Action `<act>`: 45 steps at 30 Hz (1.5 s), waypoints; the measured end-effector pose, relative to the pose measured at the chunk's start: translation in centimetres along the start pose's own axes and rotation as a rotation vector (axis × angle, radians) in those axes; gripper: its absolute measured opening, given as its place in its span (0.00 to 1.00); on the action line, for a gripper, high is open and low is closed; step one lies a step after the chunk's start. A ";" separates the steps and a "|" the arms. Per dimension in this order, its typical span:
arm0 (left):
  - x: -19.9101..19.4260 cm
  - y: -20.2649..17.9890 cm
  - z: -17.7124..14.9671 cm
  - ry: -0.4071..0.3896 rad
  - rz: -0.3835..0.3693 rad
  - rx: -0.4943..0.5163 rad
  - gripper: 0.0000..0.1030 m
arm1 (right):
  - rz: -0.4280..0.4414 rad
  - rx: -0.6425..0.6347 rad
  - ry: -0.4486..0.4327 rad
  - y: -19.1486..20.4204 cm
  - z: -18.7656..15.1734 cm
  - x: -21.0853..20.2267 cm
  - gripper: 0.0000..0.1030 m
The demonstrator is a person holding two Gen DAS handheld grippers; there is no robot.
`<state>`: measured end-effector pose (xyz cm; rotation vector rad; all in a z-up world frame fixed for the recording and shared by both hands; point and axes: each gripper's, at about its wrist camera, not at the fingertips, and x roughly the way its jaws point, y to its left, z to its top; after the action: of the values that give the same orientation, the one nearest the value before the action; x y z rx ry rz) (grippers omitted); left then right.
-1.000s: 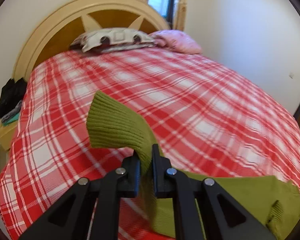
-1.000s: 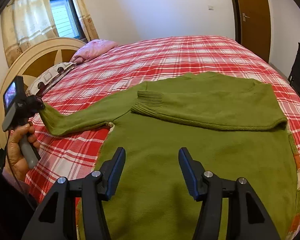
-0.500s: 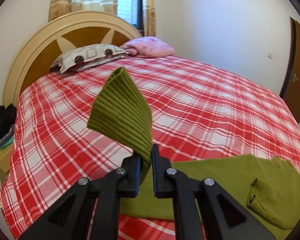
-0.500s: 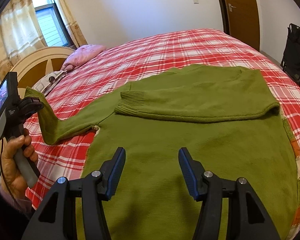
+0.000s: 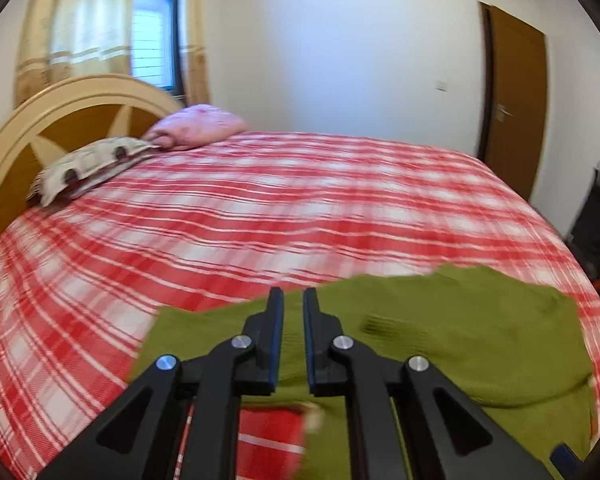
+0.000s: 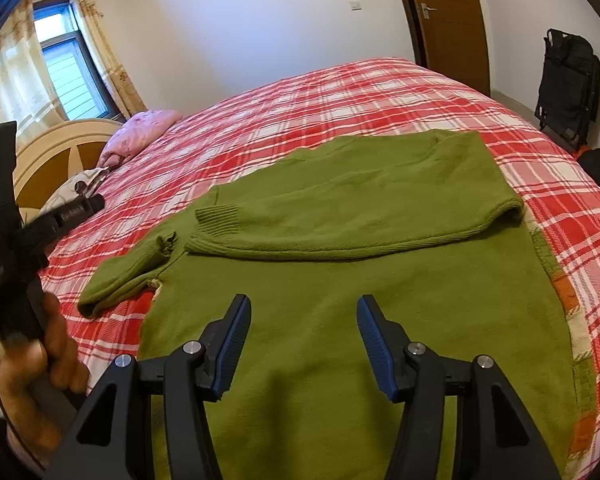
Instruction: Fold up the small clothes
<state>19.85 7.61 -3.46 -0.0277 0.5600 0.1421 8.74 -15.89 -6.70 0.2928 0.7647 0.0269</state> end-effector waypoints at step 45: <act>1.2 14.4 -6.2 0.198 0.154 -0.222 0.63 | 0.274 -0.344 0.030 18.0 11.1 9.4 0.10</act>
<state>15.51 21.65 -9.18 -0.2165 0.7421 0.3539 24.65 -0.25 -0.59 0.0671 0.7313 0.4187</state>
